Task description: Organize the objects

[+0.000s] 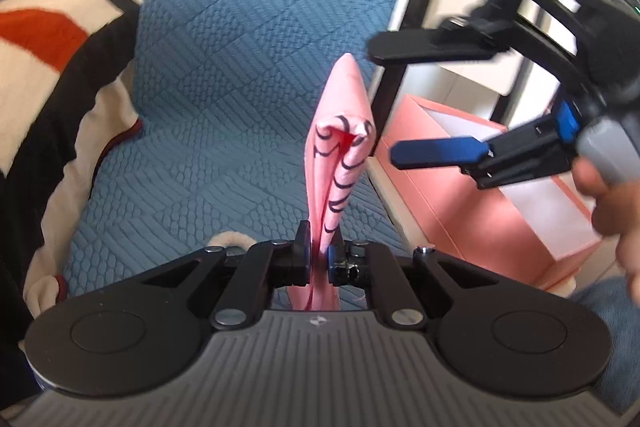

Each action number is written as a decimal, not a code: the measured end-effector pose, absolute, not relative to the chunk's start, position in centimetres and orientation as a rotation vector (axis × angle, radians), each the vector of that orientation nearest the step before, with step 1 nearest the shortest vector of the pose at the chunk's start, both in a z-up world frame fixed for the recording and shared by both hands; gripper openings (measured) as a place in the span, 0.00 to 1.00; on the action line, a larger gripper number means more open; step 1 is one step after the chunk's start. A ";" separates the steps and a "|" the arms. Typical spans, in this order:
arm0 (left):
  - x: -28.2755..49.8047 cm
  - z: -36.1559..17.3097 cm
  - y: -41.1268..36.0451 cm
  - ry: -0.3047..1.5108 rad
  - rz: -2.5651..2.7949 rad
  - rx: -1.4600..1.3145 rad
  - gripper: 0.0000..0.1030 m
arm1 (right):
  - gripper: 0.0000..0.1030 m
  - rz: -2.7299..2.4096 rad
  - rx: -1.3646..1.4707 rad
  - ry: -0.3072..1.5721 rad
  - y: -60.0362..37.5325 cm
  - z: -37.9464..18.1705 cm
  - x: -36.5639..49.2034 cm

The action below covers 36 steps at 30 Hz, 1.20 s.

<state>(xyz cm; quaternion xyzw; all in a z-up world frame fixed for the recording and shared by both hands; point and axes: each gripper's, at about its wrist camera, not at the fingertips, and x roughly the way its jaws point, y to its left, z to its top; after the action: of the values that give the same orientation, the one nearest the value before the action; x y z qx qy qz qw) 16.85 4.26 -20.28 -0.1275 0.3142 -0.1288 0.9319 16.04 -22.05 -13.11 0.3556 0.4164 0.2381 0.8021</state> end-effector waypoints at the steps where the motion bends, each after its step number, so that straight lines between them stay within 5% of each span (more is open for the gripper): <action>1: 17.1 -20.3 4.6 0.648 -0.254 -0.274 0.09 | 0.73 0.518 0.746 0.877 -22.0 -13.0 16.0; 4: 17.6 -20.4 5.2 0.657 -0.243 -0.307 0.09 | 0.81 0.531 0.723 0.800 -22.0 -12.9 15.7; 23: 18.5 -20.8 5.6 0.664 -0.255 -0.334 0.09 | 0.80 0.665 0.195 0.757 -14.3 -13.3 17.2; 36: 18.6 -21.0 5.6 0.652 -0.254 -0.332 0.13 | 0.69 0.642 0.319 0.863 -15.1 -15.4 18.7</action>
<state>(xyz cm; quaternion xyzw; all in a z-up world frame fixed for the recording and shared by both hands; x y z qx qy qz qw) 18.57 5.62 -20.99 -0.1620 0.3179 -0.1240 0.9259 18.66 -15.08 -15.40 0.1513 0.4093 0.3043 0.8467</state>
